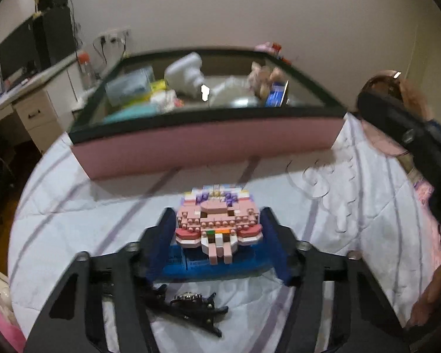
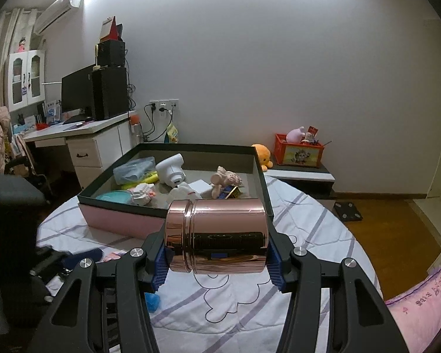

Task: Organize rigid objects
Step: 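Carry the pink block figure and copper cylinder into the pink box and release both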

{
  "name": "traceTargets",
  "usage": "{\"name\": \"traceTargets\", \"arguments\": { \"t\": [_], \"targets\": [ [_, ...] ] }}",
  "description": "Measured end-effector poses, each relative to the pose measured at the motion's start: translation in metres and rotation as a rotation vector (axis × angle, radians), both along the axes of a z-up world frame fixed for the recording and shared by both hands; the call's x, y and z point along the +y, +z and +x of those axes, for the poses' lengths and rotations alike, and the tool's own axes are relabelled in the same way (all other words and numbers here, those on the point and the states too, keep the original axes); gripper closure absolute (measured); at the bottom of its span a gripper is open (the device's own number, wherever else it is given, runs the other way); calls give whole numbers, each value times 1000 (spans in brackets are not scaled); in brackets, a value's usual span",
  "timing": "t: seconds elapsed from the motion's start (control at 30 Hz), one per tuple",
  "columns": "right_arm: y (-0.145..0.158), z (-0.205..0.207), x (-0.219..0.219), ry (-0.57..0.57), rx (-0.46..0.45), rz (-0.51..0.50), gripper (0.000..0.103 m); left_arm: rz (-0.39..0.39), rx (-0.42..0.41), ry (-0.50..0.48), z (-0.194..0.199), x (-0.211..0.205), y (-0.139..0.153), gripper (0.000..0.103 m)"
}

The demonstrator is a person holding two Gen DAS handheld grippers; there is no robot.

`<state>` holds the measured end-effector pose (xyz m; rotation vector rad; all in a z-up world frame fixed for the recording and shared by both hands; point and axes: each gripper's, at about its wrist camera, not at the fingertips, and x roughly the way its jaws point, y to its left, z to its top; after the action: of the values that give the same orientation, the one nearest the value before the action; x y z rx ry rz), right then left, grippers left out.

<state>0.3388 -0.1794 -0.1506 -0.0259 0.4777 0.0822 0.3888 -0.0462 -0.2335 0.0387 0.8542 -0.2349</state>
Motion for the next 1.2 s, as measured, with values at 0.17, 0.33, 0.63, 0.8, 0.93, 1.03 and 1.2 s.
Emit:
{"name": "traceTargets", "arguments": {
  "t": [0.17,0.33,0.63,0.8,0.93,1.03,1.2],
  "targets": [
    [-4,9,-2,4,13,4,48,-15,-89,52,-5,10,16,50],
    [3,4,0,2,-9,11,48,-24,-259,117,-32,26,62,50],
    [45,-23,18,27,-109,26,48,7,-485,189,-77,42,133,50],
    [71,-41,27,40,-172,24,48,23,-544,194,-91,44,154,50],
    [87,-49,31,44,-206,12,48,35,-574,195,-95,46,166,50],
    [94,-48,34,41,-222,0,48,51,-596,193,-94,43,171,50],
    [98,-38,34,40,-227,-13,48,76,-606,183,-77,39,173,50]
  ]
}}
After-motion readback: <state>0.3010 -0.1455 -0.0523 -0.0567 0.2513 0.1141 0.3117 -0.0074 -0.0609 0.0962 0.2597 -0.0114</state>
